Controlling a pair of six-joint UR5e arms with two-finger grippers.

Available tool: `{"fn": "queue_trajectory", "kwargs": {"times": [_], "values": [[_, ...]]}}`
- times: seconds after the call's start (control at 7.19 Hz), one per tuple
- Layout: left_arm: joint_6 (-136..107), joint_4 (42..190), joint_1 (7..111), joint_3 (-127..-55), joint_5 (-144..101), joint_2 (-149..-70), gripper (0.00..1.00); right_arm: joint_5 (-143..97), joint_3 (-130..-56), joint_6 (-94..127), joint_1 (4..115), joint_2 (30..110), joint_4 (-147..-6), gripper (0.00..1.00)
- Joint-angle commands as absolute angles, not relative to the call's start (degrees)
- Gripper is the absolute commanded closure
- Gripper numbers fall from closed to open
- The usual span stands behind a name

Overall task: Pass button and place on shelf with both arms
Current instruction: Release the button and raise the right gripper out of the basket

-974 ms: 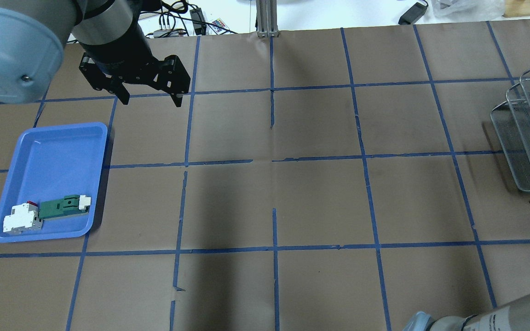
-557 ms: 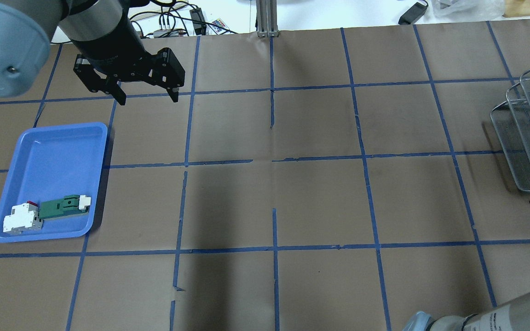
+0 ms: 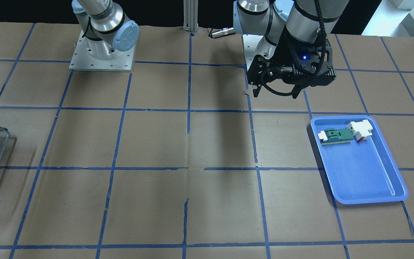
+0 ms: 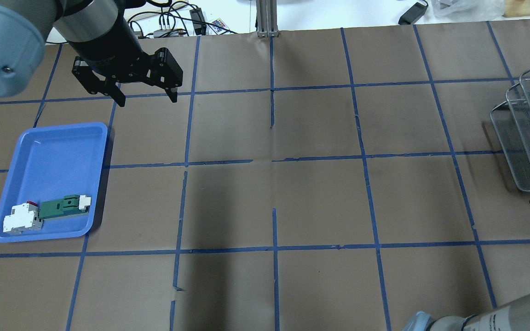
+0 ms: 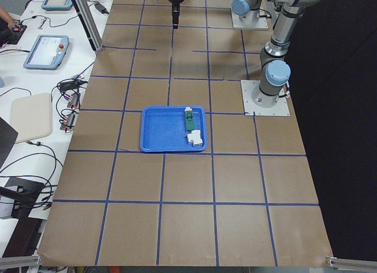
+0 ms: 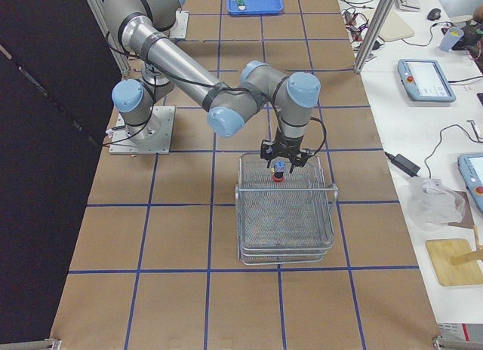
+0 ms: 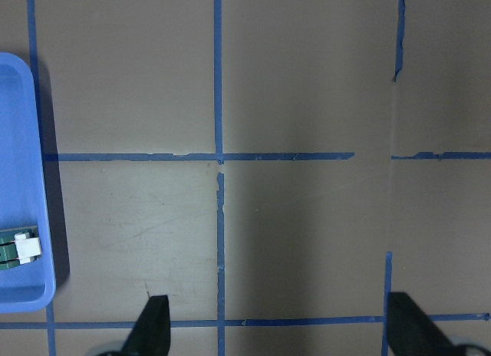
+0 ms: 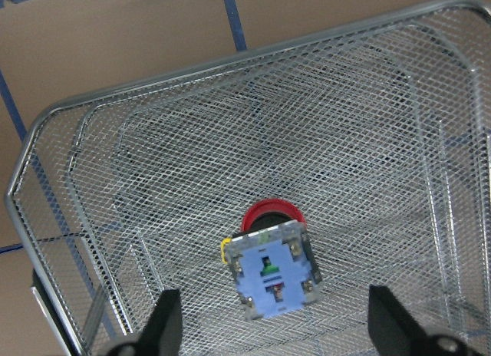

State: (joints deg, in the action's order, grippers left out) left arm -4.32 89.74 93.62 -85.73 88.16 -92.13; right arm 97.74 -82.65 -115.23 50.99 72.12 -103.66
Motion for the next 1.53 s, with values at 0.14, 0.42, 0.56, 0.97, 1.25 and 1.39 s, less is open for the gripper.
{"fn": "queue_trajectory", "kwargs": {"times": [0.14, 0.42, 0.56, 0.97, 1.25, 1.39], "values": [[-4.1, 89.6, 93.6, -86.1, 88.4, -91.9, 0.00, 96.9, -82.6, -107.3, 55.2, 78.9, -99.5, 0.13], [-4.1, 89.5, 93.7, -86.5, 88.3, -91.8, 0.00, 96.9, -83.0, -88.1, 68.5, 83.5, -93.5, 0.13], [-4.1, 89.4, 93.7, -86.6, 88.2, -91.8, 0.00, 95.1, -83.3, -75.4, 75.6, 85.0, -91.3, 0.13], [-4.0, 89.4, 93.6, -86.8, 88.4, -91.7, 0.00, 93.3, -83.5, -43.3, 91.4, 84.7, -91.1, 0.07], [-4.0, 89.5, 93.6, -86.9, 88.4, -91.5, 0.00, 92.9, -82.8, -31.1, 92.5, 85.1, -92.2, 0.00], [-4.0, 89.5, 93.6, -86.9, 88.4, -91.5, 0.00, 93.2, -81.6, -24.6, 90.8, 84.6, -92.0, 0.00]]}}
